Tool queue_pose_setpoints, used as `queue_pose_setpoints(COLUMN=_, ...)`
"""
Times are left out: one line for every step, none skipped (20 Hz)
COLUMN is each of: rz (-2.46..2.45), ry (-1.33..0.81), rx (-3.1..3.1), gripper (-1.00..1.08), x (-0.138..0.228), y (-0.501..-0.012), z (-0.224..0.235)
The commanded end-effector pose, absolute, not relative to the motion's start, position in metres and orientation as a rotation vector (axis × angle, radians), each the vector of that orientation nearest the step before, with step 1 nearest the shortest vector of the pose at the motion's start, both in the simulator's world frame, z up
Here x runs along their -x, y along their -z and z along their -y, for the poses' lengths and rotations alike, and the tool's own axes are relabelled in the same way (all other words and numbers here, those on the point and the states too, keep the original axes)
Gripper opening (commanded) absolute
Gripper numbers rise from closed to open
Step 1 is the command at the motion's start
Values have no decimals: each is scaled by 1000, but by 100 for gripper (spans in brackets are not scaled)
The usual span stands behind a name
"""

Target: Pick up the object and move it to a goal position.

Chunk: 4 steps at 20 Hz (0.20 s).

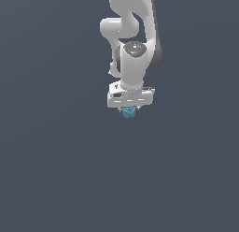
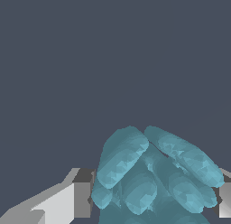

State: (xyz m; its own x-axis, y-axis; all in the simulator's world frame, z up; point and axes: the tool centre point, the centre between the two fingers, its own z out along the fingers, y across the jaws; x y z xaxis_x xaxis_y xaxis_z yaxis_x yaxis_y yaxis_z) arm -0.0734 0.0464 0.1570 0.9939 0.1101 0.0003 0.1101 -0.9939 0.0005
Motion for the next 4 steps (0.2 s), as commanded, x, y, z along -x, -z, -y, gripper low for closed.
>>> queue_pose_setpoints(rz=-173, ry=0, rx=-3136, gripper=-100, x=75, y=-158, z=-47)
queue_pose_setpoints(rz=-173, ry=0, rx=-3136, gripper=-100, x=75, y=-158, z=-47)
queue_pose_setpoints(rz=-173, ry=0, rx=-3136, gripper=-100, x=74, y=-158, z=-47)
queue_pose_setpoints(rz=-173, ry=0, rx=-3136, gripper=-100, x=74, y=-158, z=-47)
